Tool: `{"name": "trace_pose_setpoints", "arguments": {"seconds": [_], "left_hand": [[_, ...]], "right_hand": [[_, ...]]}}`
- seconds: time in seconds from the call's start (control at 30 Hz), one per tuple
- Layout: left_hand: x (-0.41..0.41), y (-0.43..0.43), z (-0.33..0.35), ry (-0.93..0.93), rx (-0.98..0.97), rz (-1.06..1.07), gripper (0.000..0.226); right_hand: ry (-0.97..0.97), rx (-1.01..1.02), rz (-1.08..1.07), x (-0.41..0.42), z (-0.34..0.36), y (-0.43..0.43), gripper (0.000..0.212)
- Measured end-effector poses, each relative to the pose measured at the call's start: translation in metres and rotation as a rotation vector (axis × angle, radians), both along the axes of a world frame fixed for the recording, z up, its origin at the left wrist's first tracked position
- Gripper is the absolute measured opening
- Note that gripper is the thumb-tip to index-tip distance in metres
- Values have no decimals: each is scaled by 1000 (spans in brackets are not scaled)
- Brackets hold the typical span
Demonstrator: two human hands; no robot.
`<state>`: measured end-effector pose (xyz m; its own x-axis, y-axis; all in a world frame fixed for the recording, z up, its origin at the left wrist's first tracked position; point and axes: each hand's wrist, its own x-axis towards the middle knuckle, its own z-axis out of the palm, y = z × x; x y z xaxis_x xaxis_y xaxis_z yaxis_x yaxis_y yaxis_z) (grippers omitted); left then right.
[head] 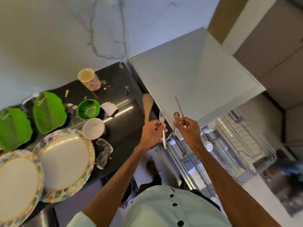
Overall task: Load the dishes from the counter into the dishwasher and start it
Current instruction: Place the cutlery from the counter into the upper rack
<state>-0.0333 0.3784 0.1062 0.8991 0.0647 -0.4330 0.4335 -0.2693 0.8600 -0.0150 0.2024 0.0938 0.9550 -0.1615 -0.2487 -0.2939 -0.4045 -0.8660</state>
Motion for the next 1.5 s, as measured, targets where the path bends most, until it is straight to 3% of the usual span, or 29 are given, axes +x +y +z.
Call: {"name": "trace_pose_setpoints", "arguments": {"seconds": [0.33, 0.7, 1.17, 1.37, 1.5], "left_hand": [[-25, -167, -16, 95, -100, -309, 9], [-74, -294, -94, 422, -151, -233, 17], [-90, -355, -283, 678, -82, 13, 32], [-89, -392, -326, 716, -114, 79, 23], [-91, -416, -349, 678, 15, 44, 17]], "right_hand": [[18, 51, -322, -86, -1, -162, 10], [184, 197, -688, -159, -78, -291, 10], [374, 219, -833, -185, -247, -316, 9], [370, 212, -917, -190, -263, -327, 13], [352, 223, -904, -188, -260, -334, 12]]}}
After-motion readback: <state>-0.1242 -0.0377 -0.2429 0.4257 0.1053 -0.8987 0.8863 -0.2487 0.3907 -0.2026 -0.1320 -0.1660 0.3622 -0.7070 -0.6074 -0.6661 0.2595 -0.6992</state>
